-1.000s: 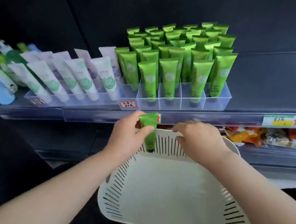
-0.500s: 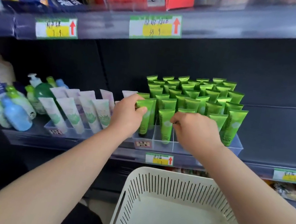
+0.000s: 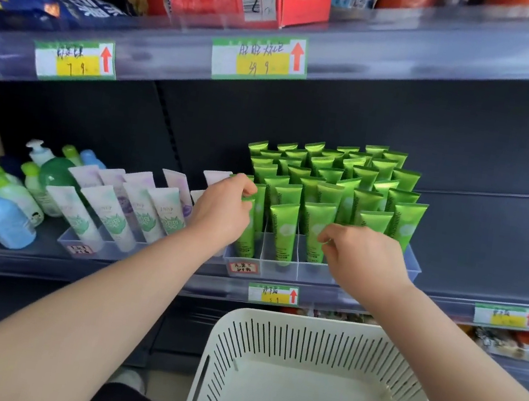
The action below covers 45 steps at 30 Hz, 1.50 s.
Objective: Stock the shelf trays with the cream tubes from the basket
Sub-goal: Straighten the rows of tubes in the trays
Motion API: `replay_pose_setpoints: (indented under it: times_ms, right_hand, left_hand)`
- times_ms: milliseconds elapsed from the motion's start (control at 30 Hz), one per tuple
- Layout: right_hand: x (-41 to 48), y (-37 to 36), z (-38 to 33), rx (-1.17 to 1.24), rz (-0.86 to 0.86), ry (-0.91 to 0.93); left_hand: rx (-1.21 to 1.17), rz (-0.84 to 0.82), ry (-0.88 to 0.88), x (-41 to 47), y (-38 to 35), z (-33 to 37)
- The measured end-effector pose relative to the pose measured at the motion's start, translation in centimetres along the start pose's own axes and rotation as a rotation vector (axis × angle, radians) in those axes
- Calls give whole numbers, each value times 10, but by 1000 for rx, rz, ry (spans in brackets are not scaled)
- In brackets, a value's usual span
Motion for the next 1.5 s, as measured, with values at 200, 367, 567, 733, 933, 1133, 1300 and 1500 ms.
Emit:
replay_pose_setpoints:
  times_ms: [200,367,567,733,933,1133,1300,1500]
  right_hand:
    - [-22,8,38,50,36,-92]
    - [-30,26,90,53,63,-200]
    - [-22,39,140,226,175,-271]
    - [2,25,143,309,88,-196]
    - [10,23,157,446,71,-181]
    - [-5,22,156,410,55,-168]
    - [-11,22,151,429,74,-160]
    - [-14,17,153,460,147,-181]
  left_hand:
    - [27,-3,-189,-8,10,73]
    - [2,-93,-308,-3,-14,141]
    - [-14,-212,-369,14,-48,190]
    - [13,-183,-325,27,-58,201]
    - [30,-92,-299,41,-46,204]
    - [60,-128,-308,50,-60,211]
    - [221,-160,-318,59,-77,217]
    - [347,-225,-322,71,-89,228]
Point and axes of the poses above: each hand's wrist, its own x-axis towards the middle knuckle, its own y-axis out of the back of the hand, z = x × y, the point moved 7 cm from there along x, towards the middle knuckle, and after that the axes turned 10 degrees about -z, right-handed, at the moved point
